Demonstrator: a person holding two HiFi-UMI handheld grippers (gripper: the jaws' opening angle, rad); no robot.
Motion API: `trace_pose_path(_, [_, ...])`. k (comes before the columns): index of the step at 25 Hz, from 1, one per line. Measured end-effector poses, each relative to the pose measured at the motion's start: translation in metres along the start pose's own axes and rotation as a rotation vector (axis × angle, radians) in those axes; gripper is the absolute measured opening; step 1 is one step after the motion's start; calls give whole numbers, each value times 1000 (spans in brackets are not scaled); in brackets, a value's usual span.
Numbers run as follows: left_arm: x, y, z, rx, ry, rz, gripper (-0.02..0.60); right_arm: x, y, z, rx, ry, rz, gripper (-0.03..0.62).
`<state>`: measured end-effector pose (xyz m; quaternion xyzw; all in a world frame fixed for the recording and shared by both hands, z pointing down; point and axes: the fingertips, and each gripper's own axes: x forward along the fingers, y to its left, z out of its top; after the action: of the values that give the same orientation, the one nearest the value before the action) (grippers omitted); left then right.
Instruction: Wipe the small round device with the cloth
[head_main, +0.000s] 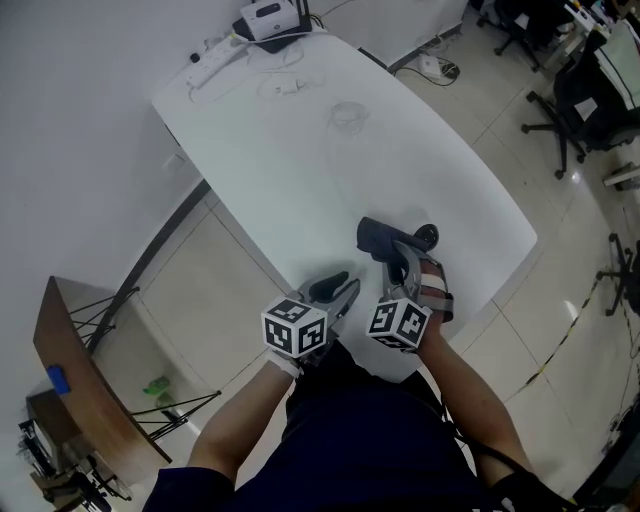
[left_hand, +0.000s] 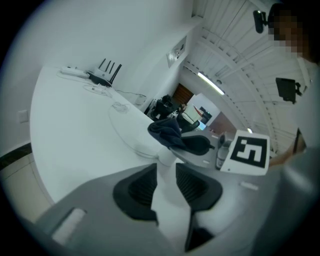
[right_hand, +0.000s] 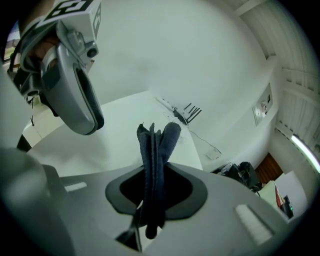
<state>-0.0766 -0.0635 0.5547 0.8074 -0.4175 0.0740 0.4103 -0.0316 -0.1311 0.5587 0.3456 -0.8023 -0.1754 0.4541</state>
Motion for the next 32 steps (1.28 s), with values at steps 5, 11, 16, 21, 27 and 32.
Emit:
trace_pose_path(5, [6, 6, -1, -8, 34, 4, 120, 16, 14, -8, -54, 9, -2, 75])
trace_pose_path(11, [19, 7, 0, -8, 71, -11, 118, 25, 29, -12, -35, 9, 36, 75])
trace_pose_path(16, [27, 7, -2, -11, 90, -21, 118, 32, 41, -21, -18, 8, 69, 75])
trace_pose_path(21, [27, 5, 1, -6, 86, -26, 118, 37, 50, -29, 96, 28, 158, 74])
trace_pose_path(27, [18, 11, 5, -1, 52, -12, 118, 22, 53, -16, 351, 5, 371, 71])
trace_pose_path(32, [11, 13, 17, -9, -13, -23, 120, -5, 35, 0, 717, -145, 477, 72])
